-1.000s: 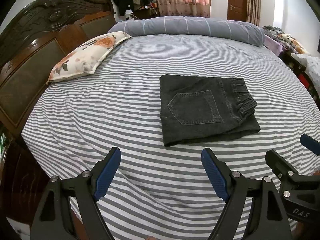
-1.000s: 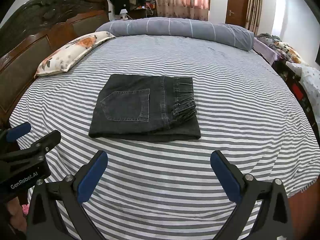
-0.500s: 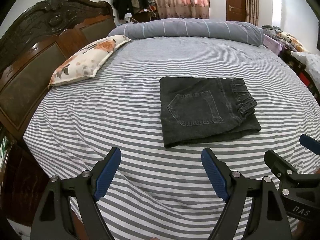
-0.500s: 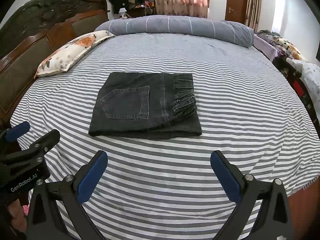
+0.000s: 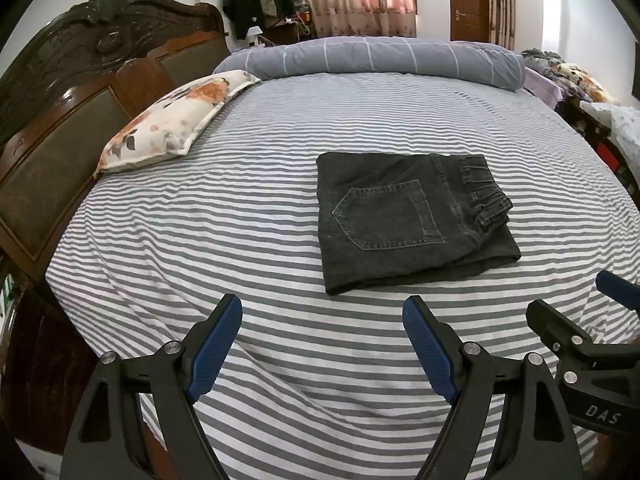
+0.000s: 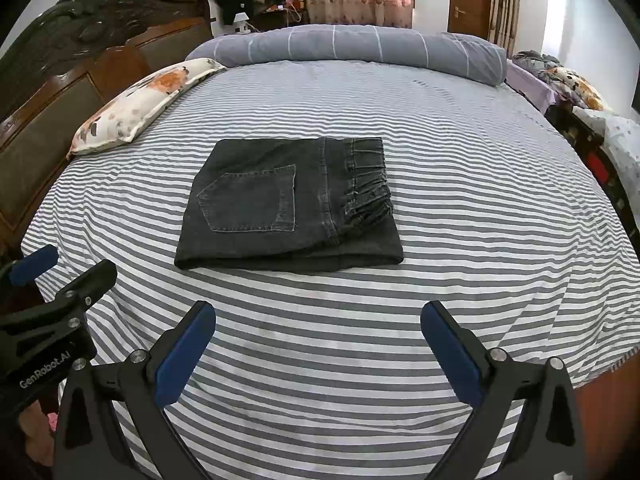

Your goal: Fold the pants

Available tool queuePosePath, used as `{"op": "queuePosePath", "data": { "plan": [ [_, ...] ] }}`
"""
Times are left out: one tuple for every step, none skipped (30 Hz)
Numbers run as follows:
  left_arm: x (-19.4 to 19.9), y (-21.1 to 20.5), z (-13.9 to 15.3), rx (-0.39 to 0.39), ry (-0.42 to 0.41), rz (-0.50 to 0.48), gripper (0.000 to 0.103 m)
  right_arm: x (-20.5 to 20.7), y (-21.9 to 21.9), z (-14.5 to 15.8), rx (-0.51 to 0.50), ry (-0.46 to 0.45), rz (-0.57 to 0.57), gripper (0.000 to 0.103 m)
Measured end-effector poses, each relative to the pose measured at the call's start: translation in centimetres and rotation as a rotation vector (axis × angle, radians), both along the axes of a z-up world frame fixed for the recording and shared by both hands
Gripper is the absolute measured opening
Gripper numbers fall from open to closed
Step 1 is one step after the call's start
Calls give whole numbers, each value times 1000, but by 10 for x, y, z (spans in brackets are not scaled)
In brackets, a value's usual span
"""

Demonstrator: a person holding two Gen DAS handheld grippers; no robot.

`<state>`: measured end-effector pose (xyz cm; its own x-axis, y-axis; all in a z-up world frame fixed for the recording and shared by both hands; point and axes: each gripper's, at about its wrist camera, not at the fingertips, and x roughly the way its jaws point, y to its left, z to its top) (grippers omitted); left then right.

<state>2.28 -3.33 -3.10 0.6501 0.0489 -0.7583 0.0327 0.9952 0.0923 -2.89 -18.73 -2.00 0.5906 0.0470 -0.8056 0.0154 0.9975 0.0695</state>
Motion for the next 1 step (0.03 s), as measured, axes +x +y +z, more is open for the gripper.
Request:
{"op": "queuePosePath", "data": {
  "plan": [
    [0, 0, 0, -4, 2, -3, 83, 0, 0, 0, 3, 1, -1, 101]
  ]
}}
